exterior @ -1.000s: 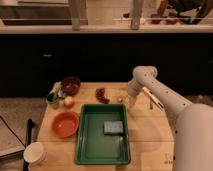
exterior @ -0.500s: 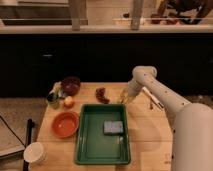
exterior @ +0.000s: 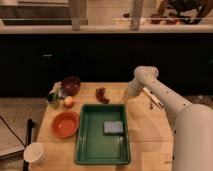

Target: Place banana in red bowl

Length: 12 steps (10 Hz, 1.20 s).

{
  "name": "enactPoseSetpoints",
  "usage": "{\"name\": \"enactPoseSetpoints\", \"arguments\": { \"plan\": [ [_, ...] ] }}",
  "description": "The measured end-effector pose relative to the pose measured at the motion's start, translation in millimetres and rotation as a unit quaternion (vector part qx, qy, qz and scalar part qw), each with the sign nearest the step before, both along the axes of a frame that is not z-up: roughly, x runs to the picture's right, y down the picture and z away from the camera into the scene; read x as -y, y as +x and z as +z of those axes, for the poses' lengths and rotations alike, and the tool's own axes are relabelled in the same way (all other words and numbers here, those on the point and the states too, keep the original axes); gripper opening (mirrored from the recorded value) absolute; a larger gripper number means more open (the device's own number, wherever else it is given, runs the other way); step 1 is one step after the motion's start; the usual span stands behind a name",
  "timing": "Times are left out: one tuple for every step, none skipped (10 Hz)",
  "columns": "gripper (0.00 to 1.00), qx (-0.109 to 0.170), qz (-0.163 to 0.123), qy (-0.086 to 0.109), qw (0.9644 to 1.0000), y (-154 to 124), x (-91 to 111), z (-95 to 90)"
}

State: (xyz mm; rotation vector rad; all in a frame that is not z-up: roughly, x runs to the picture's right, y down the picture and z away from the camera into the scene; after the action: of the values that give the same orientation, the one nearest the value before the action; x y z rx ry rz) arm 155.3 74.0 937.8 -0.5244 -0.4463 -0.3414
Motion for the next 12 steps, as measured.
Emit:
{"name": "enactPoseSetpoints", "arguments": {
  "plan": [
    [0.0,-0.001,0.001,-0.001,1.0,2,-1,-0.9],
    [0.0,-0.001,0.002,0.0,1.0,4,-2,-2.0],
    [0.02,0.0,0.002,0.003,1.0,4,-1,-3.3],
    [0.12,0.003,0.002,0.007,1.0,2,1,-5.5],
    [0.19,0.005,0.001,0.009,0.9999,0,1,-6.4],
    [0.29,0.006,0.001,0.012,0.9999,-1,2,-7.7],
    [0.42,0.007,0.002,0.014,0.9999,-1,3,-9.4],
    [0.5,0.007,0.002,0.015,0.9999,-1,4,-10.0],
    [0.6,0.007,0.001,0.015,0.9999,-2,4,-10.4],
    [0.7,0.008,0.0,0.016,0.9998,-3,5,-10.4],
    [0.77,0.008,-0.002,0.016,0.9998,-5,5,-10.5],
    [0.8,0.009,-0.003,0.016,0.9998,-7,6,-10.2]
  ]
}}
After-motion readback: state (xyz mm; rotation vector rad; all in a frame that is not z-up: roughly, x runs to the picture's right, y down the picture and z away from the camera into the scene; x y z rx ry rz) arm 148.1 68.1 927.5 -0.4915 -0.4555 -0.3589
